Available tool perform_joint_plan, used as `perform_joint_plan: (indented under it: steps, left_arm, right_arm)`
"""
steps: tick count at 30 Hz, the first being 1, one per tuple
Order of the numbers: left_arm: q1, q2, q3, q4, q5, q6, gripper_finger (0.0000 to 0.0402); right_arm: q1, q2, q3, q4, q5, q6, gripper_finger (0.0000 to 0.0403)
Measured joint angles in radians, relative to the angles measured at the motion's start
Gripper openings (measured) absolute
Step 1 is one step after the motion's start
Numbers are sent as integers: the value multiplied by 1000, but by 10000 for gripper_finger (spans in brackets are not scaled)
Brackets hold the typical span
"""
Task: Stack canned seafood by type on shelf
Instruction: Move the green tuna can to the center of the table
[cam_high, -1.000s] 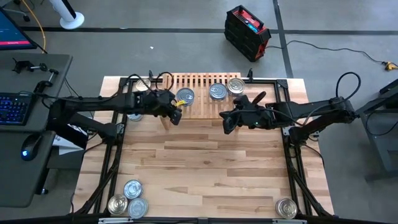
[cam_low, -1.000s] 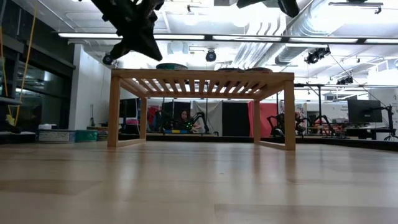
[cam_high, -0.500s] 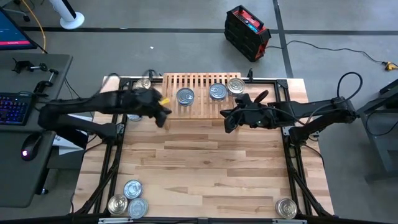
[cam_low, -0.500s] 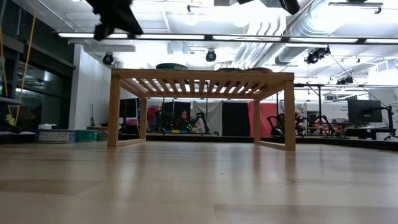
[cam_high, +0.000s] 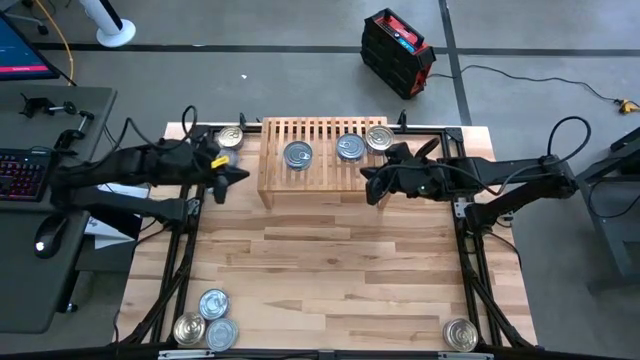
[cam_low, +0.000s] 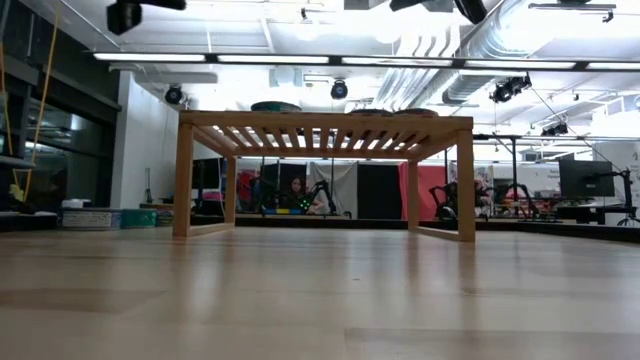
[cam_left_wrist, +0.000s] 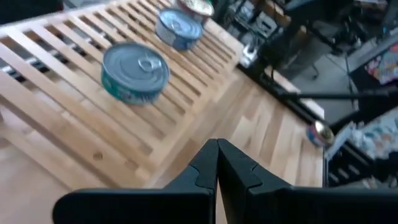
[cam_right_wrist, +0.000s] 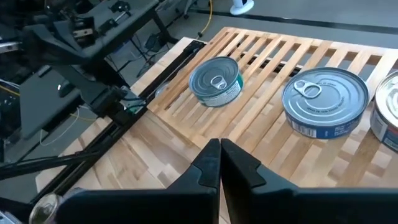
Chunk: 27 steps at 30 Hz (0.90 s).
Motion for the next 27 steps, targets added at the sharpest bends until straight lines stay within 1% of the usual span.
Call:
perform_joint_plan:
  steps: [3,10,20,27]
  left_arm:
    - [-29,-11,0,-29,0,-2,0]
    - [-76,-6,0,-35,6,-3,0]
    - [-77,-6,0,-41,6,-3,0]
    - [-77,-4,0,-39,5,-5,0]
  right_arm:
    - [0,0,0,-18,-26,0,0]
    - [0,0,0,-71,-110,-27,0]
    - [0,0,0,-71,-136,-85,0]
    - [0,0,0,-74,-227,-126,0]
